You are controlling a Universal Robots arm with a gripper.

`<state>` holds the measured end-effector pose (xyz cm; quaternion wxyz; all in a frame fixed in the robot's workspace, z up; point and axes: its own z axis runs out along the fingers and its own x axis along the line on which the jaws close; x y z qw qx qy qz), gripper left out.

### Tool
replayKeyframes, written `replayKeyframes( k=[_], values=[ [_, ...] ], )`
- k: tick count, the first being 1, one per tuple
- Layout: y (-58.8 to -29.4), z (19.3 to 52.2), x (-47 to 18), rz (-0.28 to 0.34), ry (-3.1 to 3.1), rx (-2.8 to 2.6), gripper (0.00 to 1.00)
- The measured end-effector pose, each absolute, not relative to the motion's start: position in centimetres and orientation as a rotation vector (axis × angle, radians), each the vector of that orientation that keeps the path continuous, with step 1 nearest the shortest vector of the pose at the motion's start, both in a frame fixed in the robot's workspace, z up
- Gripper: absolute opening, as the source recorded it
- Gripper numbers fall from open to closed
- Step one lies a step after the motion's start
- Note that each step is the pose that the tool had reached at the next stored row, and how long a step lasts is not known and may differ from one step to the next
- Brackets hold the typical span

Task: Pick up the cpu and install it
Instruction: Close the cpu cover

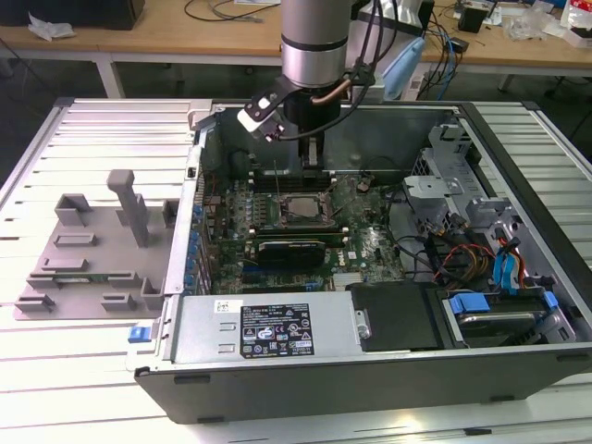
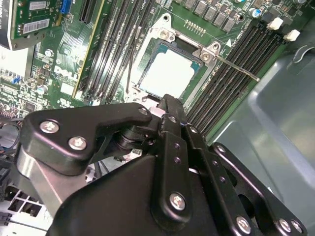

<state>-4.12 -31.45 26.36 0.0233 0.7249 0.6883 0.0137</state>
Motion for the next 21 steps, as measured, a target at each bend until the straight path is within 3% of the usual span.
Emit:
replayKeyframes(
  k=[21],
  values=[
    [-31.5,26.9,-1.7,0.042,2.131,2.244,0.11]
  ],
)
